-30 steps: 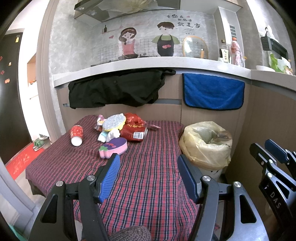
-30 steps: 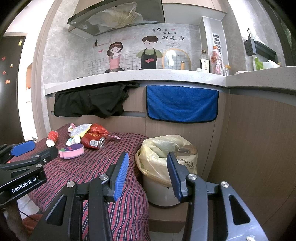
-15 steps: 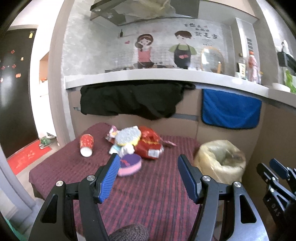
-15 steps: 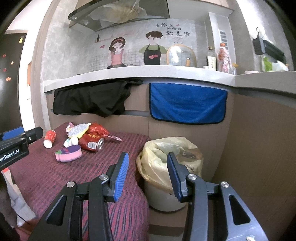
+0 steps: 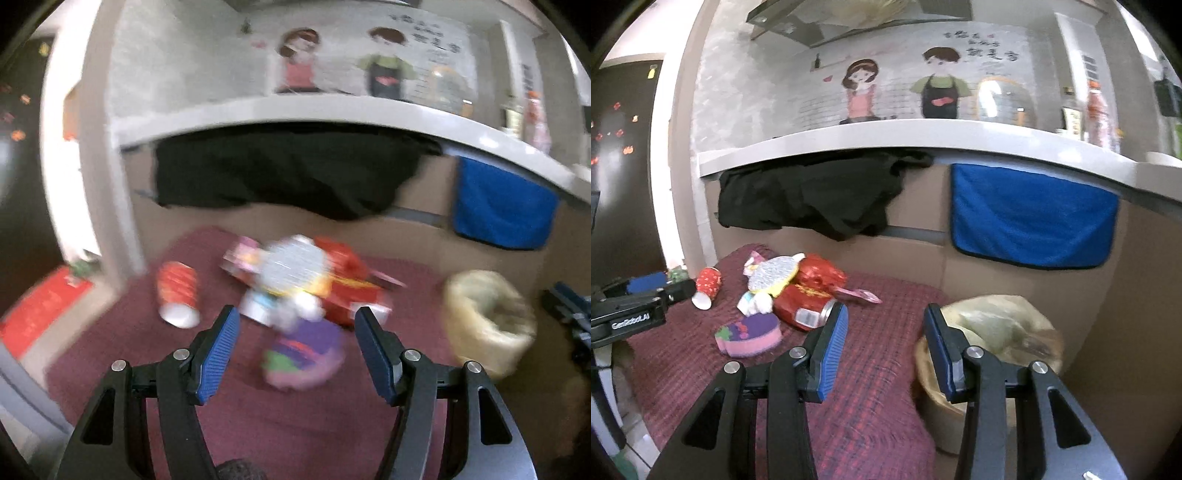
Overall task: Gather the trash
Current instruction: 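Reach the left gripper to the red paper cup and grasp it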
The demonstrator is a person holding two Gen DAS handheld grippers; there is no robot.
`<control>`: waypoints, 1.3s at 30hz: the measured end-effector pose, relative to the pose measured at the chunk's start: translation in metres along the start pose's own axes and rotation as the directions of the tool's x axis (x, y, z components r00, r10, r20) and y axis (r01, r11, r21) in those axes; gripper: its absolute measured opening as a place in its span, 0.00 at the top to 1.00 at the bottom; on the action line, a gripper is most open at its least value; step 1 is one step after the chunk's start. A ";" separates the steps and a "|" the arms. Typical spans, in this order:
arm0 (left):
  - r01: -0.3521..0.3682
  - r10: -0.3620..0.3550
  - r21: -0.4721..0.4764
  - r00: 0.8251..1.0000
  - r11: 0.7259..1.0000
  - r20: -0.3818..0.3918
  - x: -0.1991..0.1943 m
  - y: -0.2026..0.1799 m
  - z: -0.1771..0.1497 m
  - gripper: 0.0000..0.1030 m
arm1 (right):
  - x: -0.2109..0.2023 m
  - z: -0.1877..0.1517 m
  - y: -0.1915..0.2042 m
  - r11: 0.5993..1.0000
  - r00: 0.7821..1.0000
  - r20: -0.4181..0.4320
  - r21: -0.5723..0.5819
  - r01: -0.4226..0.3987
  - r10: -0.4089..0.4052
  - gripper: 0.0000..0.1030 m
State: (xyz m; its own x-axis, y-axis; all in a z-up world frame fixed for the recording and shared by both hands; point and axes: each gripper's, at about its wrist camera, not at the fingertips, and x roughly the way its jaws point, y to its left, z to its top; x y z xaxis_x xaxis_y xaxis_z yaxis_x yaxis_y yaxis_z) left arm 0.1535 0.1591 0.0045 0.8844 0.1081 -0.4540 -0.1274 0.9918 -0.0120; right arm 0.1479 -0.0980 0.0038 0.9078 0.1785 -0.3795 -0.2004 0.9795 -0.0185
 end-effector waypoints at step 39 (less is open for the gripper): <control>-0.059 -0.111 -0.431 0.926 0.901 -0.360 0.225 0.197 -0.010 0.40 | 0.269 0.031 0.141 0.961 0.920 -0.299 -0.032 -0.273 0.252 0.63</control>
State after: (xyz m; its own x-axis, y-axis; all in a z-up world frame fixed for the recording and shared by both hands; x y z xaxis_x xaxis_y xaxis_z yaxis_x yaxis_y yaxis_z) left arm 0.3228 0.3785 -0.1087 0.6717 -0.0348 -0.7400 -0.3605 0.8573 -0.3675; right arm 0.3747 0.0914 -0.0723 0.6750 0.3834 -0.6304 -0.4525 0.8900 0.0568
